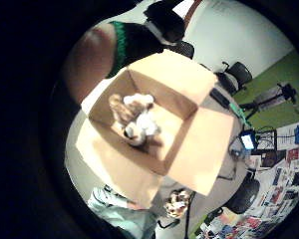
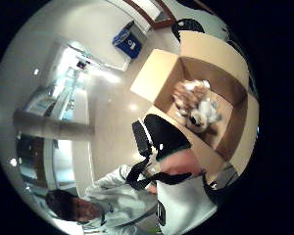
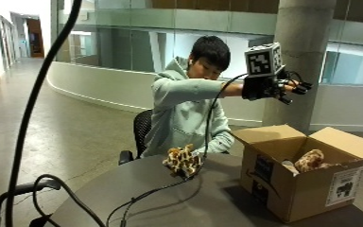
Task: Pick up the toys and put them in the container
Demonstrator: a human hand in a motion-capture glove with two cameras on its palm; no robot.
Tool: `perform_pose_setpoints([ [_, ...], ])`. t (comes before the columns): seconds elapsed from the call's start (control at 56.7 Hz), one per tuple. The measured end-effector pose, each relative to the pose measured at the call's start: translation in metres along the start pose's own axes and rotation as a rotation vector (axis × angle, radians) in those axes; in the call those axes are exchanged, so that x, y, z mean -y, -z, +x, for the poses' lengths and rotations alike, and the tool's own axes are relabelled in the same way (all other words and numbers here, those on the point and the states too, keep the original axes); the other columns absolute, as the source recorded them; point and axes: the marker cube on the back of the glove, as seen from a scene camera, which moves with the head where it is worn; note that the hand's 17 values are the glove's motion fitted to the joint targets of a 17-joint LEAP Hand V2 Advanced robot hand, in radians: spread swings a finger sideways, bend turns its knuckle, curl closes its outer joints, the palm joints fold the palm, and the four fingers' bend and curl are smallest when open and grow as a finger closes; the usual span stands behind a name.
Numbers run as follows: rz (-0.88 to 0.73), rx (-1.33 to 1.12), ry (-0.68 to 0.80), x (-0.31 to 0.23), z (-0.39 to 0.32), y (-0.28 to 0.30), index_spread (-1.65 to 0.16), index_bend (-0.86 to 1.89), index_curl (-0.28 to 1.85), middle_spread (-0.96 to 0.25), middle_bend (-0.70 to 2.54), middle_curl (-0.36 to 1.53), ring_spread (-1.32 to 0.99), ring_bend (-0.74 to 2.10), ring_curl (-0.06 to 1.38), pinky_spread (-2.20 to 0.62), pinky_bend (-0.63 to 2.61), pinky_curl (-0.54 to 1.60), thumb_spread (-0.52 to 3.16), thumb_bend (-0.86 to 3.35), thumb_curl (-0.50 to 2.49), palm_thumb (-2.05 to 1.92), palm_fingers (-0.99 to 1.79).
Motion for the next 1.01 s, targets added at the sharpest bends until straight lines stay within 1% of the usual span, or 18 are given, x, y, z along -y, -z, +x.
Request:
perform_pose_setpoints([
  [0.053,0.002,0.002,-0.017,-0.011,0.003,0.007,-0.3,0.16,0.59,-0.08,0.11,0.47,-0.07,0.13,0.34,0.04,0.99,0.41,1.26,-0.02,0.5,0.08,-0.25],
  [0.141,0.012,-0.062,-0.018,-0.036,0.018,0.021,-0.3,0.16,0.55,-0.07,0.13,0.43,-0.06,0.15,0.32,0.06,0.94,0.39,1.29,-0.02,0.46,0.07,-0.19],
  [0.212,0.017,-0.155,-0.036,-0.065,0.034,0.03,-0.3,0.15,0.52,-0.06,0.17,0.42,-0.05,0.17,0.32,0.06,0.9,0.38,1.32,-0.01,0.44,0.07,-0.12],
  [0.282,0.0,-0.148,-0.091,-0.099,0.044,0.036,-0.29,0.14,0.5,-0.05,0.18,0.42,-0.05,0.2,0.33,0.06,0.87,0.36,1.35,0.0,0.42,0.08,-0.06],
  [0.371,-0.039,-0.164,-0.208,-0.144,0.076,0.037,-0.28,0.13,0.47,-0.04,0.18,0.41,-0.05,0.21,0.33,0.06,0.87,0.36,1.39,-0.01,0.39,0.08,-0.04],
  [0.477,-0.075,-0.175,-0.356,-0.213,0.088,0.029,-0.26,0.11,0.43,-0.04,0.19,0.41,-0.04,0.24,0.34,0.06,0.89,0.36,1.41,-0.01,0.37,0.09,-0.05],
  [0.6,-0.07,-0.043,-0.589,-0.279,0.114,0.02,-0.22,0.09,0.38,-0.03,0.2,0.41,-0.03,0.28,0.36,0.06,0.91,0.36,1.43,-0.01,0.35,0.08,-0.05],
  [0.671,-0.029,0.013,-0.661,-0.301,0.124,0.007,-0.19,0.09,0.35,-0.03,0.2,0.41,-0.02,0.3,0.36,0.06,0.92,0.37,1.44,-0.01,0.34,0.08,-0.06],
  [0.759,0.082,-0.043,-0.731,-0.312,0.13,-0.027,-0.16,0.09,0.32,-0.01,0.21,0.42,-0.01,0.31,0.36,0.06,0.94,0.37,1.44,-0.01,0.33,0.08,-0.08],
  [0.829,0.171,-0.13,-0.916,-0.309,0.129,-0.061,-0.14,0.09,0.31,0.01,0.2,0.42,0.0,0.31,0.36,0.06,0.95,0.37,1.42,-0.01,0.33,0.07,-0.08],
  [0.865,0.119,-0.155,-0.915,-0.317,0.123,-0.078,-0.13,0.09,0.3,0.02,0.2,0.42,0.01,0.31,0.37,0.06,0.95,0.37,1.42,-0.02,0.32,0.06,-0.09],
  [0.918,-0.036,-0.187,-0.858,-0.329,0.116,-0.103,-0.12,0.07,0.28,0.04,0.19,0.42,0.01,0.32,0.37,0.06,0.97,0.37,1.39,-0.02,0.32,0.03,-0.11],
  [0.935,-0.059,-0.211,-0.855,-0.33,0.118,-0.11,-0.11,0.07,0.27,0.04,0.19,0.42,0.01,0.32,0.37,0.06,0.98,0.37,1.38,-0.03,0.31,0.02,-0.11],
  [0.988,-0.057,-0.309,-0.862,-0.328,0.13,-0.125,-0.11,0.06,0.25,0.06,0.19,0.42,0.02,0.35,0.38,0.06,1.0,0.38,1.36,-0.02,0.31,0.01,-0.1],
  [1.006,-0.093,-0.316,-0.854,-0.33,0.131,-0.127,-0.1,0.06,0.25,0.06,0.19,0.42,0.02,0.37,0.38,0.06,1.01,0.38,1.36,-0.02,0.31,0.01,-0.08],
])
